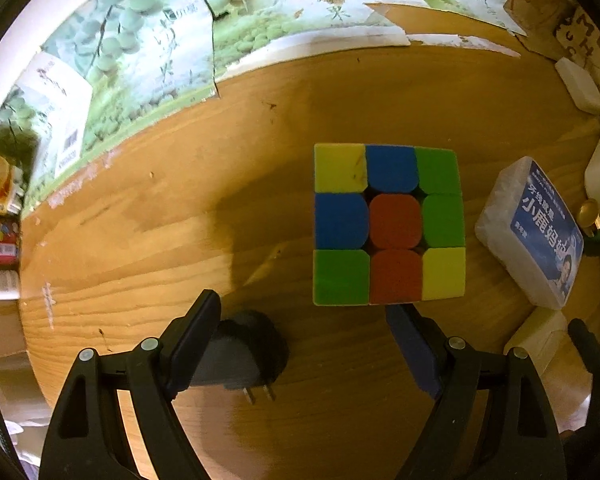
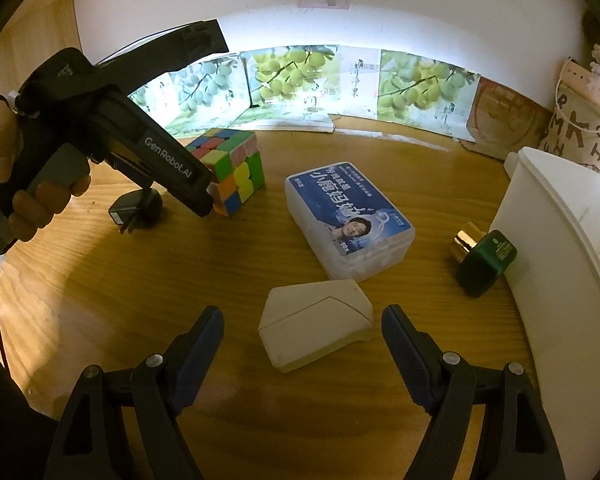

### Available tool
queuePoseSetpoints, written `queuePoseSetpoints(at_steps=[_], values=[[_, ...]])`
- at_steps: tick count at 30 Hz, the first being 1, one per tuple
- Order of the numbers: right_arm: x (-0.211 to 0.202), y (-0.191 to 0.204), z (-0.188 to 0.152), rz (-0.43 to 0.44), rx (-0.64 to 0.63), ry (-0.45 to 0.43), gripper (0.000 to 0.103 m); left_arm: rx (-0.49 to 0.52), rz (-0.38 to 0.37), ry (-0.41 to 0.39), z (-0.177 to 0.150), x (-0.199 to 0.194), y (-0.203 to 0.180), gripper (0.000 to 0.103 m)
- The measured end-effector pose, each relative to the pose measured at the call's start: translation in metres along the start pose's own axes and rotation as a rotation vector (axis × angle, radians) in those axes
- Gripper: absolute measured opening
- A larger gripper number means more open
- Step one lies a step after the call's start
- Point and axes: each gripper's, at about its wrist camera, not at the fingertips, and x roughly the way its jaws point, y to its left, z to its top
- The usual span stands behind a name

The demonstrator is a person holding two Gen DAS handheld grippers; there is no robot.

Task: Organize rigid objects
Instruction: 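Move the left tool to the Rubik's cube while the right tool approaches the beige block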

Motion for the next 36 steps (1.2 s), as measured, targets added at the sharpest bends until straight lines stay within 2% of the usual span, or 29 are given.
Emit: queuePoseSetpoints(at_steps=[9,20,31,36], values=[[0.008,-0.001,0.002,0.0,0.0,0.021,0.082,-0.012,-0.018,0.009,0.006,0.018,0.006,0.085],[0.018,-0.002,0.002,-0.003,0.0,0.058,0.082,-0.008,-0.074,-0.013,0.006,0.015,0.007,0.064],[0.022,0.0,0.003,-0.023,-0.015,0.07,0.082,-0.008,-0.08,-0.04,0.012,0.011,0.004,0.024],[0.024,0.003,0.005,-0.036,-0.027,0.073,0.082,-0.025,-0.088,-0.044,0.012,0.009,0.009,0.012]])
